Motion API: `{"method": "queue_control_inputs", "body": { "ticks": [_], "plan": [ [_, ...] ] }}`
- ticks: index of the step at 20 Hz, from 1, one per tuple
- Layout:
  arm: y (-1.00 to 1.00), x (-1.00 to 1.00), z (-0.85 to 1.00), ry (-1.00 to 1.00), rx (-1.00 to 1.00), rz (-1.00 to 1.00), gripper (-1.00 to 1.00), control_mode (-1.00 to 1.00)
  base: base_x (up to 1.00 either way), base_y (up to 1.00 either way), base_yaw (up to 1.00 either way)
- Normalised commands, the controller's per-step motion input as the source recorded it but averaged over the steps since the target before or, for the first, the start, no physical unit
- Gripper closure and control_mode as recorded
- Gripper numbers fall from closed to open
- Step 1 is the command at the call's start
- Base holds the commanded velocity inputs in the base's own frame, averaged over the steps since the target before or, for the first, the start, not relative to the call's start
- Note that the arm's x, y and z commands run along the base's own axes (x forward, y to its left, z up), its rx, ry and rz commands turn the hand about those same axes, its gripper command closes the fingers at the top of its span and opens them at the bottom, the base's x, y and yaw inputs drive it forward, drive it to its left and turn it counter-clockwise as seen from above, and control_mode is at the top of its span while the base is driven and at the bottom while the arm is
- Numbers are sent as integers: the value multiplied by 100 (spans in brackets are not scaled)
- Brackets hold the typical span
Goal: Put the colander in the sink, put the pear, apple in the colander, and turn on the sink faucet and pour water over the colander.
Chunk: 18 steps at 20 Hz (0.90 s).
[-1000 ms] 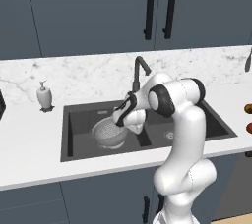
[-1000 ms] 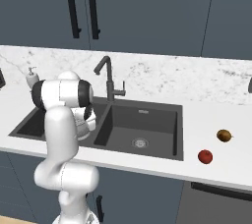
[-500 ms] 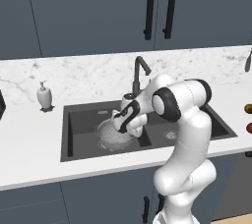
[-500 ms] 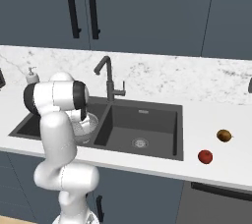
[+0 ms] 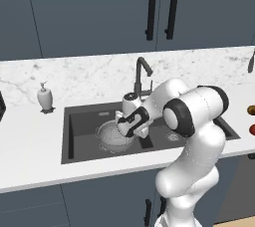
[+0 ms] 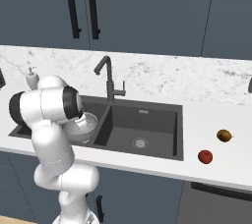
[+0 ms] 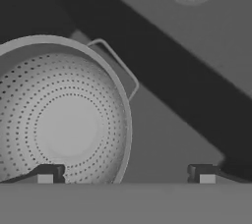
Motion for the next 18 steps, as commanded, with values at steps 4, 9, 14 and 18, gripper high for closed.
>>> {"method": "queue_control_inputs", "body": {
  "ticks": [4,9,14,18],
  "plan": [
    [-11,-55,57,-11,-5,0,-100,-100,0,0,0],
    [-22,-66,43,-3,-5,3,-100,-100,0,0,0],
    [-49,-66,35,-3,-7,17,-100,-100,0,0,0],
    [-65,-55,37,-4,-7,21,-100,-100,0,0,0]
  ]
}}
